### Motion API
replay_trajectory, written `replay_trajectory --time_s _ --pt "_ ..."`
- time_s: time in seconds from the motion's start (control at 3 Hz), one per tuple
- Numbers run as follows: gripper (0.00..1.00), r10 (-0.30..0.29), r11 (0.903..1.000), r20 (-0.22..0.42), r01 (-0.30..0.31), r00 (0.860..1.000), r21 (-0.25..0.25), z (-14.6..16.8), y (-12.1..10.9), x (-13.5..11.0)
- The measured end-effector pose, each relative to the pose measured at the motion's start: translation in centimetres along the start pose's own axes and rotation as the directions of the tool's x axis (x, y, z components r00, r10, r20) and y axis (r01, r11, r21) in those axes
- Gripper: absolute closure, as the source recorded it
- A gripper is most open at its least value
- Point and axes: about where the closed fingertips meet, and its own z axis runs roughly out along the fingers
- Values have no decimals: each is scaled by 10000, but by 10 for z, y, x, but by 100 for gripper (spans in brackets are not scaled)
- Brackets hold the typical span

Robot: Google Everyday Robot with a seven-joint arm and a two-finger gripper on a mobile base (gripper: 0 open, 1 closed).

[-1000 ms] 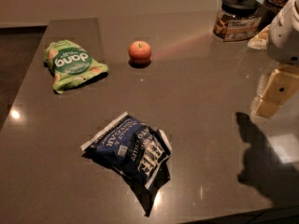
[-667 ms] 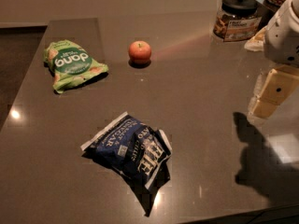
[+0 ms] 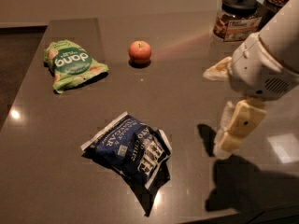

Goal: Pick blue chip bag

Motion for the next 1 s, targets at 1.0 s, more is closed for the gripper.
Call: replay_trajectory --time_s 1.0 --pt "0 -1527 9782 666 1604 9860 -1320 79 64 -71"
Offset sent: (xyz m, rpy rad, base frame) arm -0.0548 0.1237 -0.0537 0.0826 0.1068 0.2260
